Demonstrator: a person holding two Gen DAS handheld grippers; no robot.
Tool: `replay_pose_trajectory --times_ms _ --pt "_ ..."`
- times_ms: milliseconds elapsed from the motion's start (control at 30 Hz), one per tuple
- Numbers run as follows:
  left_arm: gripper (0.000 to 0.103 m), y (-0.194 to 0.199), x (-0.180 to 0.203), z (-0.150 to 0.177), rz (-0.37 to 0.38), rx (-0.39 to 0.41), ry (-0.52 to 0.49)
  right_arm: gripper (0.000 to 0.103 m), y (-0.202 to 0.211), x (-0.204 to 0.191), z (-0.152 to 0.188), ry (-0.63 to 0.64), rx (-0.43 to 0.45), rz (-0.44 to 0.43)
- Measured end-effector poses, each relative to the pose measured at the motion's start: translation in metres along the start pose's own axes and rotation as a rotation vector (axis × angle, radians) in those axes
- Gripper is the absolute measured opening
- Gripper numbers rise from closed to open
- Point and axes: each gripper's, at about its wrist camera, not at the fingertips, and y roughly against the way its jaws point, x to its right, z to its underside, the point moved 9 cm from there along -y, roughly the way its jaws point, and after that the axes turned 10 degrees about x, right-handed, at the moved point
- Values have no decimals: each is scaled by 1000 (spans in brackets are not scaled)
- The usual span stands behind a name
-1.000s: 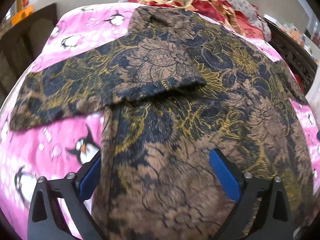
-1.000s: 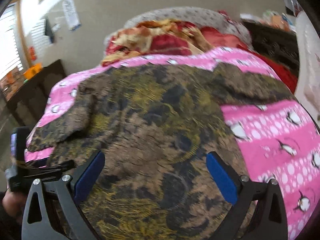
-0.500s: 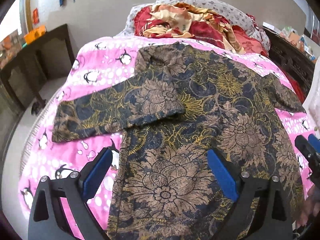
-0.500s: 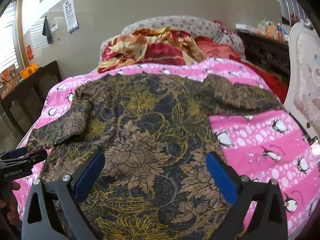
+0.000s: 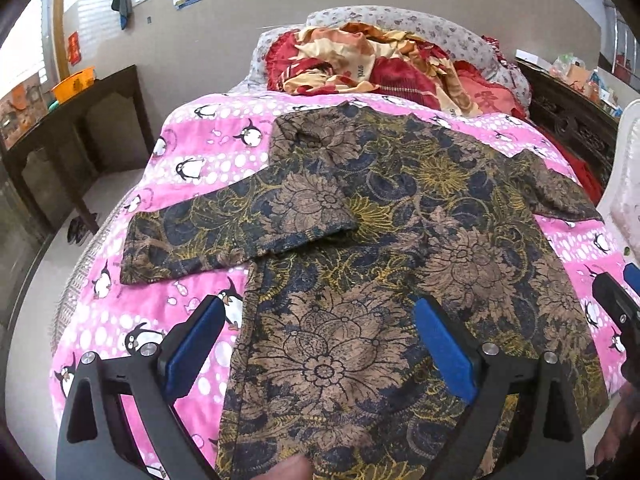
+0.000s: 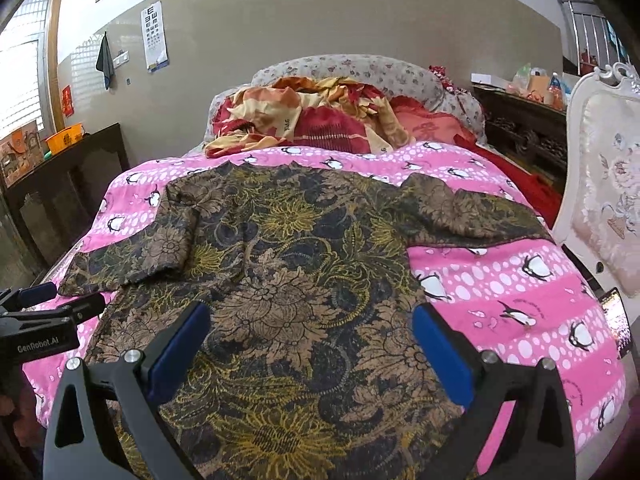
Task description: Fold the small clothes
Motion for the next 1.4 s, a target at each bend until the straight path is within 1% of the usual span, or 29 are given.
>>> replay_pose_trajectory --times_ms 67,400,567,600,733,933,1067,1133,1200,1400 --pt "80 4 1 0 -1 8 -15 103 8 0 1 -2 4 7" --pt "80 40 18 2 61 47 -43 103 52 -2 -5 18 54 37" --pt "80 67 21 -4 78 105 -41 103 76 1 -10 26 72 96" --pt "80 75 21 -6 77 128 -43 103 81 2 -12 28 79 109" --pt "80 96 20 -10 85 174 -41 103 106 7 -18 37 118 180" --pt "80 126 19 -15 101 247 -37 103 132 6 -19 -1 150 180" --pt "80 135 19 -15 127 265 2 103 153 -1 -22 5 205 183" --pt "80 139 21 -13 133 287 11 103 161 -5 -21 7 222 192" --pt "80 142 21 -10 121 309 13 103 167 -9 -16 18 226 197" --pt "80 137 15 4 85 286 -2 103 169 -19 7 11 230 246"
